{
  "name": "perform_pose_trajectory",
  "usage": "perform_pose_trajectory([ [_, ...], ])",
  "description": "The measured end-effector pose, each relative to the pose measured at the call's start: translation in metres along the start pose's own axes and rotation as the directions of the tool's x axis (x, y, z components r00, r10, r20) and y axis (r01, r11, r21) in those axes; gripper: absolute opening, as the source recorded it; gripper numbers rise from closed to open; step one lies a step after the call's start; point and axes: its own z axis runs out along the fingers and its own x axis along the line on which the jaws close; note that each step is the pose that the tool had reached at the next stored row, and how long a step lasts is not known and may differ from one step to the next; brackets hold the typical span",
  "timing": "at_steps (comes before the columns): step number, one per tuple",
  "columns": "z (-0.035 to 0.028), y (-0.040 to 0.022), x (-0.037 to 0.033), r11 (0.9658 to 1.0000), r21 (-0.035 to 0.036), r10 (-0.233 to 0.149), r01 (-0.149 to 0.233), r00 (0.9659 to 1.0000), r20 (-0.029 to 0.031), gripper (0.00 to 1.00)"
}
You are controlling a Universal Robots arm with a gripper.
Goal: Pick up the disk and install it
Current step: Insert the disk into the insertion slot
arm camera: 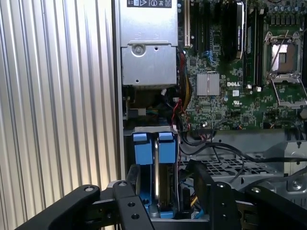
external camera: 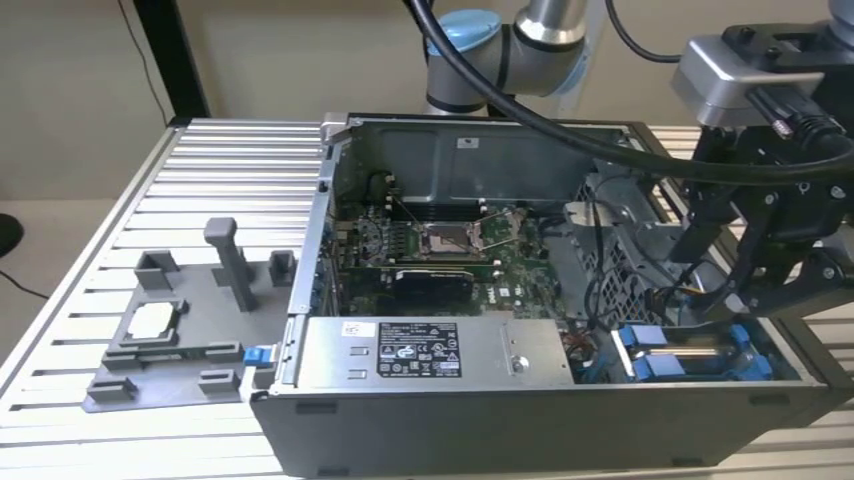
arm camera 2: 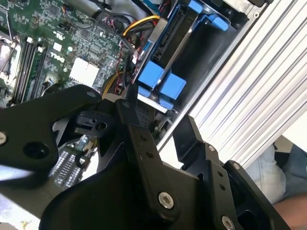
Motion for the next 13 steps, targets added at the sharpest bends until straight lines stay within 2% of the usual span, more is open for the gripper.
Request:
perform_pose_trajectory([
  [8, 0.0024, -0.0074, -0.0003, 1.0, 0.0001, 0.0, 0.0, 1.0, 0.0007, 1.0],
  [10, 0.0044, -0.0085, -0.0002, 1.0, -0.0001, 0.0, 0.0, 1.0, 0.0028, 1.0],
  [13, 0.0066, -0.0103, -0.0002, 1.0, 0.0006, -0.001, 0.001, 1.0, 0.0097, 1.0],
])
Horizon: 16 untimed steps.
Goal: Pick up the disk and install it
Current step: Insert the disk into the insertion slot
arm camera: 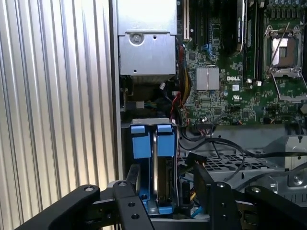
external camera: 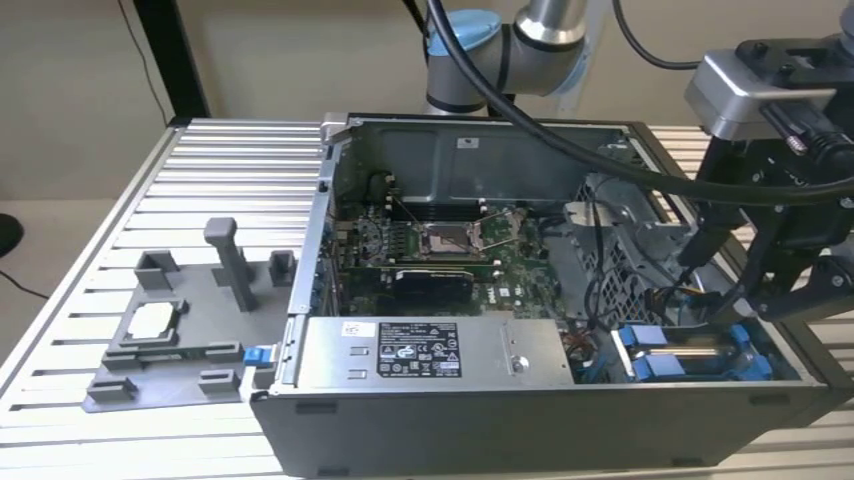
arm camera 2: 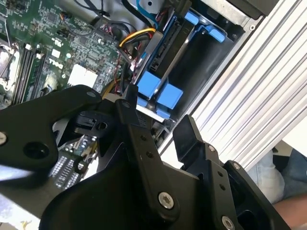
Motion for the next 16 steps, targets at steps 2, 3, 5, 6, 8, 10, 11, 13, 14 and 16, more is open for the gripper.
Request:
perform_pose_trajectory([
  [2, 0.0012, -0.0012, 0.0, 1.0, 0.0035, -0.002, 0.002, 1.0, 0.0052, 1.0],
  [3, 0.0015, -0.0017, 0.0, 1.0, 0.0056, -0.003, 0.003, 1.0, 0.0074, 1.0],
  [5, 0.0022, -0.0031, -0.0001, 0.9999, 0.0113, -0.006, 0.006, 0.9999, 0.0122, 1.0],
  [6, 0.0024, -0.0039, -0.0001, 0.9999, 0.0142, -0.007, 0.007, 0.9999, 0.0143, 1.0],
  [8, 0.003, -0.0052, -0.0002, 0.9998, 0.0202, -0.01, 0.009, 0.9998, 0.0189, 1.0],
  [10, 0.0035, -0.0064, -0.0004, 0.9996, 0.0266, -0.013, 0.012, 0.9997, 0.0227, 1.0],
  [11, 0.0039, -0.0069, -0.0004, 0.9994, 0.0307, -0.015, 0.014, 0.9996, 0.0243, 1.0],
  [13, 0.0047, -0.0078, -0.0006, 0.999, 0.0395, -0.019, 0.018, 0.9995, 0.025, 1.0],
  [14, 0.0053, -0.0083, -0.0006, 0.9988, 0.0441, -0.022, 0.021, 0.9994, 0.0254, 1.0],
  [16, 0.0063, -0.0091, -0.0008, 0.9982, 0.0533, -0.027, 0.026, 0.9993, 0.0258, 1.0],
])
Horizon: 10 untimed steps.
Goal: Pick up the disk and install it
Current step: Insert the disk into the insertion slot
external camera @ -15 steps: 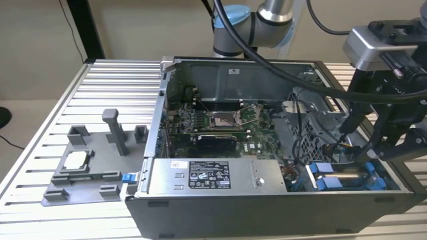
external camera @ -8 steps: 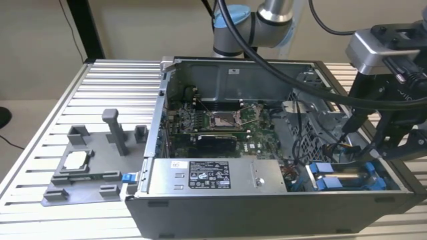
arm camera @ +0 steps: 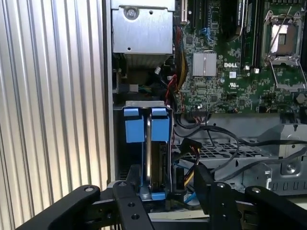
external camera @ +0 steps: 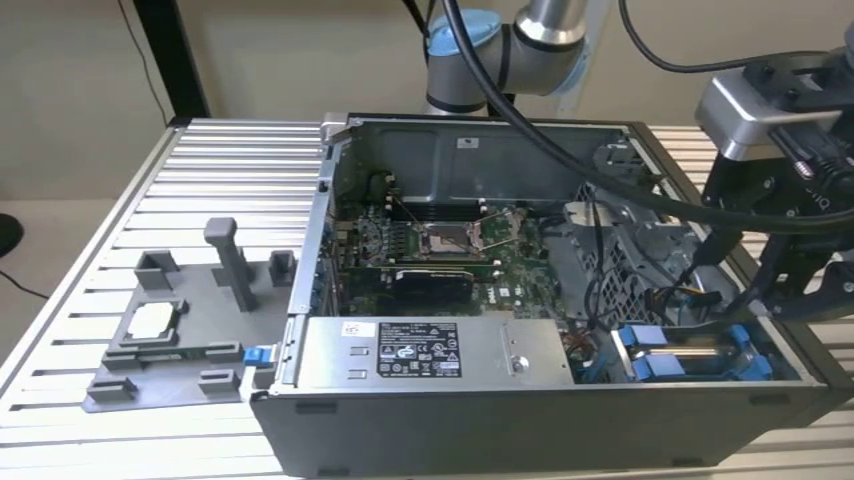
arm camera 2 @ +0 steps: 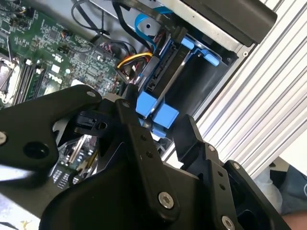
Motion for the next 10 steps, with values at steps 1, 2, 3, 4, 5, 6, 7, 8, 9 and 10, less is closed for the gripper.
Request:
perform_pose_trajectory([
  [1, 0.0006, -0.0004, -0.0001, 1.0, 0.0051, -0.003, 0.003, 1.0, 0.0005, 1.0],
  [2, 0.0012, -0.0006, -0.0001, 0.9999, 0.0101, -0.005, 0.005, 1.0, 0.001, 1.0],
  [3, 0.0019, -0.0007, -0.0003, 0.9999, 0.0146, -0.008, 0.007, 1.0, 0.0012, 1.0],
  [4, 0.0027, -0.0008, -0.0005, 0.9998, 0.0183, -0.01, 0.01, 1.0, 0.0014, 1.0],
  [5, 0.0037, -0.0009, -0.0008, 0.9997, 0.0216, -0.012, 0.012, 0.9999, 0.0016, 1.0],
  [6, 0.0047, -0.0009, -0.0011, 0.9996, 0.0249, -0.014, 0.014, 0.9999, 0.002, 1.0],
  [7, 0.0057, -0.0008, -0.0015, 0.9995, 0.028, -0.016, 0.016, 0.9999, 0.0021, 1.0],
  [8, 0.0067, -0.0008, -0.002, 0.9994, 0.0309, -0.018, 0.018, 0.9998, 0.0022, 1.0],
  [9, 0.0078, -0.0007, -0.0025, 0.9992, 0.0337, -0.019, 0.019, 0.9998, 0.0024, 1.0],
  [10, 0.0089, -0.0006, -0.0031, 0.9991, 0.0365, -0.021, 0.02, 0.9998, 0.0025, 1.0],
])
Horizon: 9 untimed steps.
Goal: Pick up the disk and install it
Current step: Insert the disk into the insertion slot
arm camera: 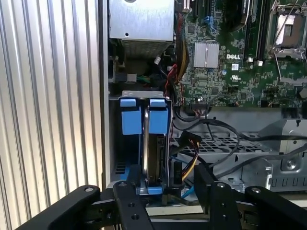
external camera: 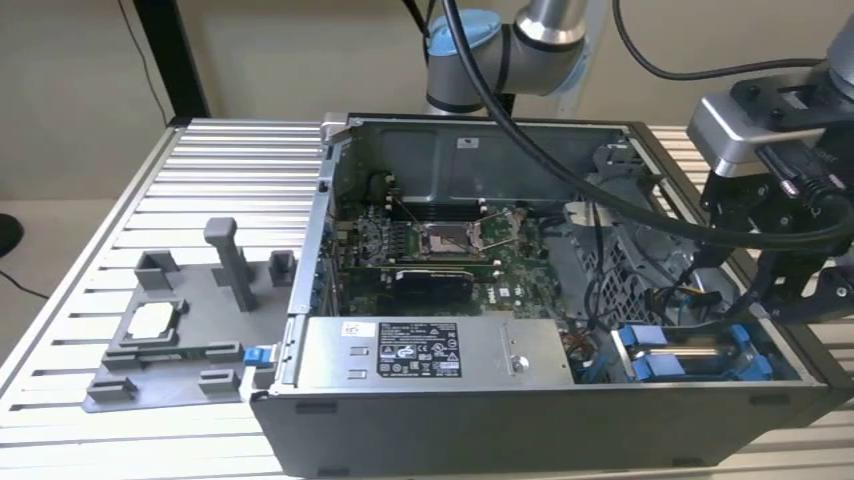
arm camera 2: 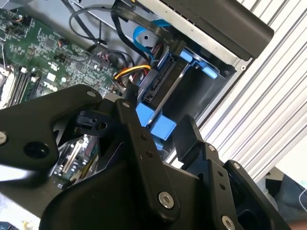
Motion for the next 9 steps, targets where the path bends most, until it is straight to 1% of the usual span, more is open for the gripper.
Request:
perform_pose_trajectory([
  [6, 0.0066, 0.0005, -0.0026, 0.9999, 0.0153, -0.005, 0.005, 1.0, 0.0008, 1.0],
  [9, 0.0102, 0.0008, -0.003, 0.9998, 0.02, -0.005, 0.005, 1.0, 0.0013, 1.0],
])
